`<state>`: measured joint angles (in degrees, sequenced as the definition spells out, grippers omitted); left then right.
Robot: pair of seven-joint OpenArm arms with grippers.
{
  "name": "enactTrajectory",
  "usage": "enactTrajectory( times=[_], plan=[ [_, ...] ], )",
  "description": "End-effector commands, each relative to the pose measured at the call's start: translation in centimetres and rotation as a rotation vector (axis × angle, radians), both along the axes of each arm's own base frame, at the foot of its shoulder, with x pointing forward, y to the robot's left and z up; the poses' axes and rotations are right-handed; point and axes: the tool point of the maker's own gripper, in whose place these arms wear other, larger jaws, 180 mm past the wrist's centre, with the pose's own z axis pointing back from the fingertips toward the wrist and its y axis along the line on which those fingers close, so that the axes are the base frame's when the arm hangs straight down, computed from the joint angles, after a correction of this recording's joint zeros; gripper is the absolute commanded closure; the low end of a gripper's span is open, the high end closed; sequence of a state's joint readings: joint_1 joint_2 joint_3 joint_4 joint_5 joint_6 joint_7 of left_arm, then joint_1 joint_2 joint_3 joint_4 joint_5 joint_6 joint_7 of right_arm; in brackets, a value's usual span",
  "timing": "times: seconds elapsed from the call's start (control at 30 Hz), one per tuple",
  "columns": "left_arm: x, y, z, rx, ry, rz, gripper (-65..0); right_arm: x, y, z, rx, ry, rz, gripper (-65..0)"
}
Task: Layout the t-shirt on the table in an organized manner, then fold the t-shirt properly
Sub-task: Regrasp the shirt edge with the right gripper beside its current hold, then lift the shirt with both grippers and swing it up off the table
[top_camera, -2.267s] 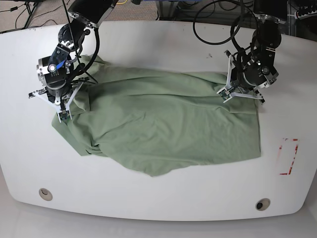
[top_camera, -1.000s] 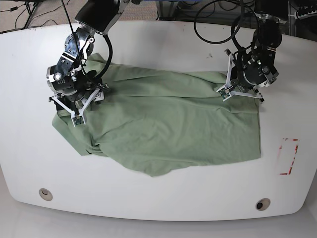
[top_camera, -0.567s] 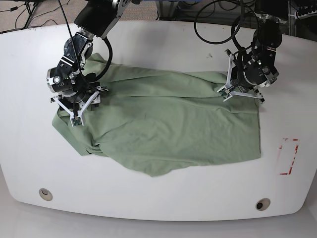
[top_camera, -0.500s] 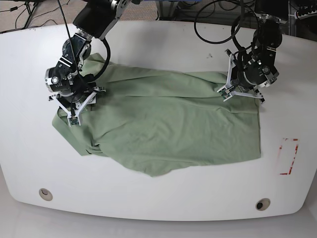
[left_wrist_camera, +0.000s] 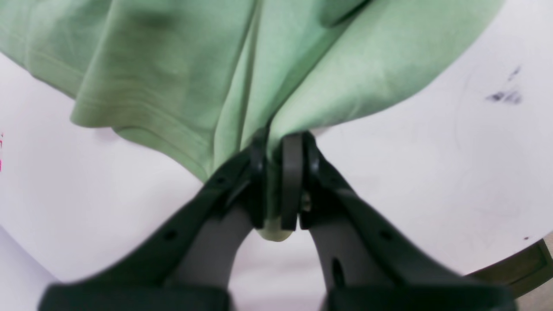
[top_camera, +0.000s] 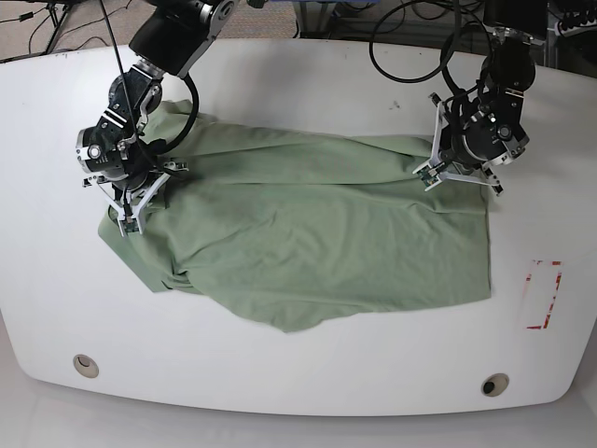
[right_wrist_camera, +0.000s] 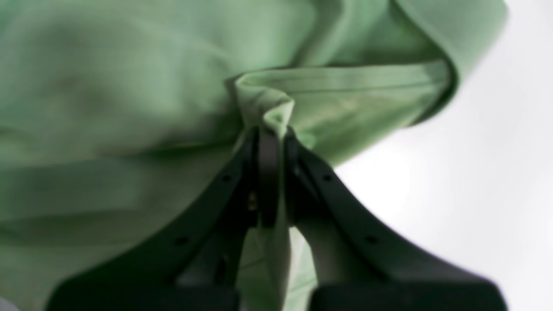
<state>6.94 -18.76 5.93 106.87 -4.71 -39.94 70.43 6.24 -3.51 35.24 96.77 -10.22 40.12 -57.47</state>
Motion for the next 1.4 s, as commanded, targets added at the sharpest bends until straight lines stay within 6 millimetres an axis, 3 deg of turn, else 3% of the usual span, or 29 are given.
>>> enactTrajectory(
  times=[0.0,0.13,0.33,0.47,0.67,0.83,1.1,1.37],
  plan=[
    [0.8,0.2,0.8,0.003,-0.033,-0.003,-0.7,1.0,-0.8,2.8,-0.044,-0.086,-0.005,0.0],
    [0.9,0.3,0.9,0.002,-0.037,-0.001,-0.7,0.5,-0.9,4.5,-0.082,-0.107,-0.014,0.0],
    [1.7,2.4,2.0,-0.010,-0.079,0.096,-0.7,-0.8,-1.9,7.4,-0.158,-0.105,-0.052,0.0],
    [2.2,3.6,2.7,-0.026,-0.110,0.165,-0.7,-1.5,-2.3,8.0,-0.181,-0.085,-0.068,0.0],
    [4.3,4.1,5.7,-0.049,-0.220,0.211,-0.7,-1.4,-2.9,8.4,-0.199,-0.081,-0.072,0.0],
    [6.8,3.9,8.1,-0.066,-0.304,0.211,-0.6,0.4,-3.1,10.2,-0.202,-0.139,-0.076,0.0],
    [12.0,2.1,13.9,-0.137,-0.480,0.209,-0.8,4.5,-3.0,15.3,-0.198,-0.293,-0.085,0.0],
    [17.2,0.7,23.1,-0.204,-0.714,0.190,-1.0,8.6,-1.3,21.7,-0.263,-0.444,0.003,0.0]
  ],
)
